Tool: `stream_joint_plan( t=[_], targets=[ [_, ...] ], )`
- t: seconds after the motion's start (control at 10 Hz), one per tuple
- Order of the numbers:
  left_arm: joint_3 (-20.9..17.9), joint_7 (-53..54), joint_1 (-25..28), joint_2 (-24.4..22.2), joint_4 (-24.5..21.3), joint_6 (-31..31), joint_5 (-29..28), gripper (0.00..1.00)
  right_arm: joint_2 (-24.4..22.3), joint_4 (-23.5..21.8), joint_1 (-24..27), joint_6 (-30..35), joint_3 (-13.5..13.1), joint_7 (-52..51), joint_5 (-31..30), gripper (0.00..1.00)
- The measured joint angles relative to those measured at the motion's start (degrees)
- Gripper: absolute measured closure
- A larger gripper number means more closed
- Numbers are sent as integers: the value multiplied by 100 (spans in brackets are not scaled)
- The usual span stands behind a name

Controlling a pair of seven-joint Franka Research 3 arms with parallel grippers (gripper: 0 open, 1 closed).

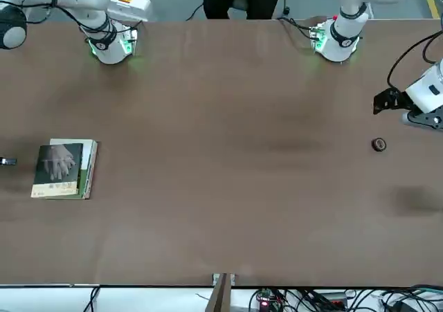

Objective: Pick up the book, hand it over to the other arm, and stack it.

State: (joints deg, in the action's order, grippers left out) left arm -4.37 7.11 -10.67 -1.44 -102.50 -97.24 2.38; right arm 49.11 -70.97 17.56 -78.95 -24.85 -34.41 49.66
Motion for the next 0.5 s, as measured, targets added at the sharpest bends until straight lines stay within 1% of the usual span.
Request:
stream_joint_plan(
  t=[0.3,0.5],
  targets=[
    [0,0,0,0,-1,-14,0,0,-162,6,-273,-334,8,571,-33,0],
    [0,0,0,0,-2,-28,0,0,-325,11,-521,-585,20,966,-304,0]
  ],
)
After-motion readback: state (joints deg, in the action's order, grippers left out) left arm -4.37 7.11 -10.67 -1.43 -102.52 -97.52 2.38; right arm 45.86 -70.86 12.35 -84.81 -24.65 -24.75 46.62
